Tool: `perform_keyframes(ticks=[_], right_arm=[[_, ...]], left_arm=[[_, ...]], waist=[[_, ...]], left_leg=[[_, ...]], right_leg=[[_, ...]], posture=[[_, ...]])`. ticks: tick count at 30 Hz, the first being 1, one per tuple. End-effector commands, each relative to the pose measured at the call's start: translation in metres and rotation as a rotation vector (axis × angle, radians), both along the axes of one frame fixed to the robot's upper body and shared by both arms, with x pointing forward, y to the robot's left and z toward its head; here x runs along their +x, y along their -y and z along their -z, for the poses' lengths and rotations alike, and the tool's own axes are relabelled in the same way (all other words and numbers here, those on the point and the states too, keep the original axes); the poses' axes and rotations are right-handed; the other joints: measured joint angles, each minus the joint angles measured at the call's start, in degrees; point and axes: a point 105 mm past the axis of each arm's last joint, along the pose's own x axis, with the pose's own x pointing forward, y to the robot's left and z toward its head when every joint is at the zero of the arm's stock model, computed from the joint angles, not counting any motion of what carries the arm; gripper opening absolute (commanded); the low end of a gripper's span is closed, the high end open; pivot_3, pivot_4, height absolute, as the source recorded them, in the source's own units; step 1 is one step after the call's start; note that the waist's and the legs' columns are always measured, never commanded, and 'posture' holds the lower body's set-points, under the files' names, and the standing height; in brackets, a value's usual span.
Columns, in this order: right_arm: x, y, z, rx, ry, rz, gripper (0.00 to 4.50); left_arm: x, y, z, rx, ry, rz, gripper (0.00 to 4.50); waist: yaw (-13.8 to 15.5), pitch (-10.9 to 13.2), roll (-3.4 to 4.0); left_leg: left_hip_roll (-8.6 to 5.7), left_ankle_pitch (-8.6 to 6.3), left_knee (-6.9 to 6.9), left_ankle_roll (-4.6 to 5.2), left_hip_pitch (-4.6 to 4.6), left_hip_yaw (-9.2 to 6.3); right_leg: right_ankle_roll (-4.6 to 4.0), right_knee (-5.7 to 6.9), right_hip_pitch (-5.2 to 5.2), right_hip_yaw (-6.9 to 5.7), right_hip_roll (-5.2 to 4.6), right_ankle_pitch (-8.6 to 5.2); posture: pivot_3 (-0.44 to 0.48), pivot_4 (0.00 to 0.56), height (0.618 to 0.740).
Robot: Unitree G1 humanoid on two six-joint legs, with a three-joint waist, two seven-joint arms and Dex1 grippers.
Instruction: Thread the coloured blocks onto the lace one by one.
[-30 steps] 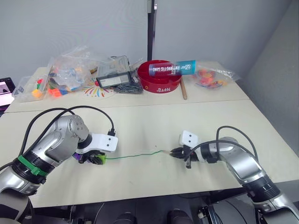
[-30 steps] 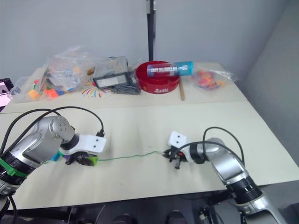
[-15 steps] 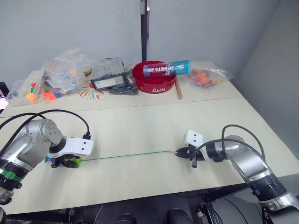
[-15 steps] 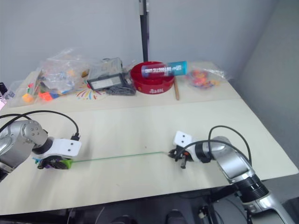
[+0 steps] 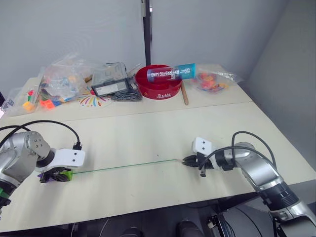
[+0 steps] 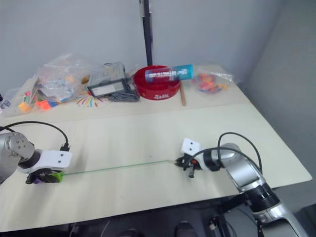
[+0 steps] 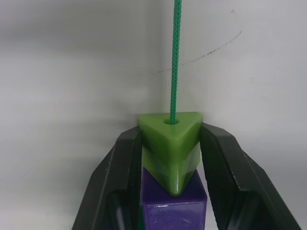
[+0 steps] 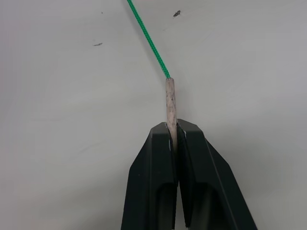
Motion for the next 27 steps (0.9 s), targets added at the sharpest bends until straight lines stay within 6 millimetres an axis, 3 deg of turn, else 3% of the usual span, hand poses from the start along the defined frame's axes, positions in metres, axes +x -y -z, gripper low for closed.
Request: perform_keyframes(ticks=[1, 7, 18, 27], right_arm=[[0.005, 0.007, -0.007, -0.020, 0.037, 0.007, 0.00], [0.008, 0.013, -0.008, -0.041, 0.049, 0.011, 0.00], [0.019, 0.034, -0.009, -0.124, 0.076, 0.044, 0.00], [0.013, 0.045, -0.004, -0.161, 0.043, 0.054, 0.00]], left_arm=[[-0.017, -0.040, 0.016, 0.090, -0.066, -0.140, 1.26], [-0.015, -0.047, 0.022, 0.076, -0.022, -0.145, 1.26], [0.001, -0.010, 0.026, -0.055, 0.051, -0.078, 1.26], [0.001, -0.008, 0.034, -0.035, 0.038, -0.064, 1.26]], waist=[[-0.1, -0.1, 0.10], [-0.2, -0.3, 0.57], [1.2, -0.6, 0.97], [2.6, -0.6, 0.99]], left_leg=[[0.03, 0.00, -0.04, 0.00, 0.03, 0.03], [0.20, 0.00, -0.26, 0.00, 0.16, 0.17], [0.10, 0.00, -0.28, 0.00, 0.18, 0.35], [-0.06, 0.00, -0.23, 0.00, 0.17, 0.43]], right_leg=[[-0.03, 0.00, 0.00, 0.03, 0.03, -0.01], [-0.19, 0.02, -0.01, 0.13, 0.19, -0.06], [-0.22, -0.01, 0.00, 0.33, 0.10, -0.06], [-0.20, -0.04, 0.05, 0.39, -0.06, -0.05]], posture=[[0.000, 0.150, 0.740], [0.000, 0.150, 0.740], [0.000, 0.150, 0.740], [0.000, 0.150, 0.740]])
